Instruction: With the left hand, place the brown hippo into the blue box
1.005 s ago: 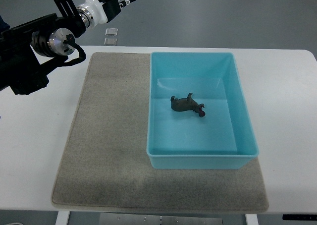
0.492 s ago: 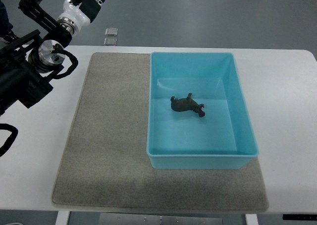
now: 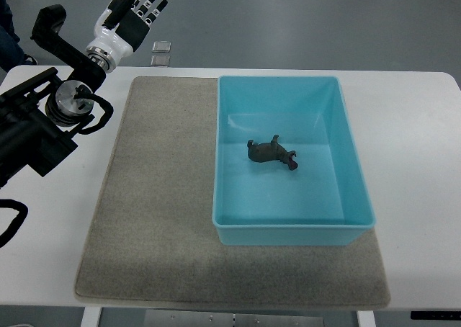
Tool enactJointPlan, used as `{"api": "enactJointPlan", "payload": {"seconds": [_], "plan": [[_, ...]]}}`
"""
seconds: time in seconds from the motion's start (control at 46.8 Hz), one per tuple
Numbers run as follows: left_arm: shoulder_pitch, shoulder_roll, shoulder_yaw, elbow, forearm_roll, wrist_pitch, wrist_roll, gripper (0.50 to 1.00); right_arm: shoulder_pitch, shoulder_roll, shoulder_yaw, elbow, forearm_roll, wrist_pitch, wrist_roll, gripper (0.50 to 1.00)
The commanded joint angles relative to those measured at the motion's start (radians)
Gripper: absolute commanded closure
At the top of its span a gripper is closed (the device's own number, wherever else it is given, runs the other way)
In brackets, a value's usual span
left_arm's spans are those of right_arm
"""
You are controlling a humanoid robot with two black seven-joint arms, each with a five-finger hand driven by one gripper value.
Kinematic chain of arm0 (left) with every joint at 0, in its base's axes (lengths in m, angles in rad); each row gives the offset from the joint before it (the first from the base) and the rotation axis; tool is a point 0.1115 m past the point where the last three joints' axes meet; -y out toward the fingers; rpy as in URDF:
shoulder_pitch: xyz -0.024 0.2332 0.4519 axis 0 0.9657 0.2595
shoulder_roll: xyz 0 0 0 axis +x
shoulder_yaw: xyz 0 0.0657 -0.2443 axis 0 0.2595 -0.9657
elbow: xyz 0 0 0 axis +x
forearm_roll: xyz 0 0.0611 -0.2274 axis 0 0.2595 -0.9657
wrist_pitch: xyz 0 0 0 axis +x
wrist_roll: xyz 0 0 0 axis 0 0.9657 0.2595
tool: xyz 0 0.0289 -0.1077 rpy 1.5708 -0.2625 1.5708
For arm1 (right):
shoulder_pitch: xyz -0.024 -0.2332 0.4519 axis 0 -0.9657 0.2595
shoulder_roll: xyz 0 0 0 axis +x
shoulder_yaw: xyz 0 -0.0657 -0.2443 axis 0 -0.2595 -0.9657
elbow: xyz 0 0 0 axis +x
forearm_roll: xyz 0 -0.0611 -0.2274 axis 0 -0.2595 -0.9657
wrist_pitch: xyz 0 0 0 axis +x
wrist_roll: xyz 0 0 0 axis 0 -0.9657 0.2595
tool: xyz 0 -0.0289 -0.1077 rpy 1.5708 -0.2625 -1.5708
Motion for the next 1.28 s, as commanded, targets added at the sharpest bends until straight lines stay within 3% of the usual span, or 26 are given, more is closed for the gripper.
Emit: {"api": "enactJointPlan", "payload": {"seconds": [0.0, 1.262], "plan": [[0.000, -0.003, 0.000, 0.001, 0.000, 0.000, 0.000, 0.504, 0.000, 0.000, 0.000, 0.000, 0.000, 0.001, 0.000, 0.564], [0.022, -0.008, 0.000, 0.019, 0.006, -0.015, 0.000, 0.501, 0.002, 0.000, 0.000, 0.008, -0.002, 0.001, -0.002, 0.564]]}}
